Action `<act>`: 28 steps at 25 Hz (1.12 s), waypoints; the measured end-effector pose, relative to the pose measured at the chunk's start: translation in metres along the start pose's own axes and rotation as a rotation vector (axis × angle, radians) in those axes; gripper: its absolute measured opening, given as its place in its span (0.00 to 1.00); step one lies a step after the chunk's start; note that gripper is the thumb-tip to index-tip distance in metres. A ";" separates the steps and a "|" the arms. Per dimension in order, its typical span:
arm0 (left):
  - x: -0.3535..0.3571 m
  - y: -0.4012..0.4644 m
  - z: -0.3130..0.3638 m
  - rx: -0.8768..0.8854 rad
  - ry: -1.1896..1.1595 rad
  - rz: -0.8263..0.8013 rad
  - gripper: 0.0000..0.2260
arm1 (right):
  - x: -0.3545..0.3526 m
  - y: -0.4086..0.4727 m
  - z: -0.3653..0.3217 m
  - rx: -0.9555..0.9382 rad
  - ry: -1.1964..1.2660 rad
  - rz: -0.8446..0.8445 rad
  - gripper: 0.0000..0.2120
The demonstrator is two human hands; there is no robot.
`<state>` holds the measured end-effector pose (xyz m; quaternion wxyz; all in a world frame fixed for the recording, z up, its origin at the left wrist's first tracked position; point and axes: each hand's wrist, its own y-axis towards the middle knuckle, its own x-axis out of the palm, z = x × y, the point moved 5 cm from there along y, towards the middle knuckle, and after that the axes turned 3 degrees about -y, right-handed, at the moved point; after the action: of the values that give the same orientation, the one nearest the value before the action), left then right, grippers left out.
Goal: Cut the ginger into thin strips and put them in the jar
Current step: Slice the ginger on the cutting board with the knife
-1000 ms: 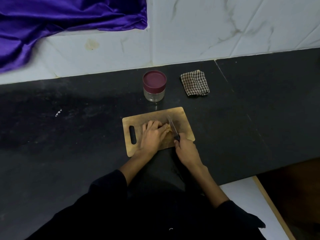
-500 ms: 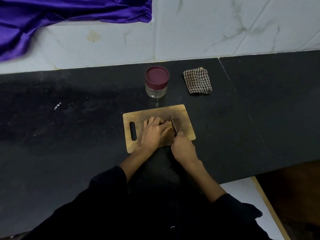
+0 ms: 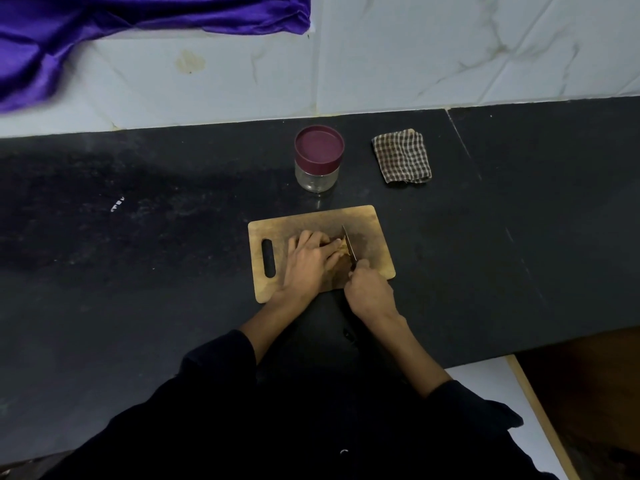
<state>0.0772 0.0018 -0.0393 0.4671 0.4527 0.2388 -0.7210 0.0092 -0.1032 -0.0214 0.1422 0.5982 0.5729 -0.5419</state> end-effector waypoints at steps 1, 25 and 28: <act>0.000 0.000 0.000 -0.006 0.002 -0.001 0.14 | 0.000 -0.001 0.003 0.009 -0.004 -0.009 0.06; 0.001 0.000 -0.001 -0.012 0.032 -0.025 0.15 | -0.002 -0.006 0.000 -0.061 -0.003 0.043 0.06; 0.000 0.000 0.000 -0.009 0.025 -0.024 0.15 | -0.001 -0.006 -0.001 -0.056 -0.004 0.054 0.07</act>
<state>0.0771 0.0017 -0.0391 0.4573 0.4569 0.2533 -0.7197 0.0051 -0.1007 -0.0177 0.1746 0.6083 0.5712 -0.5226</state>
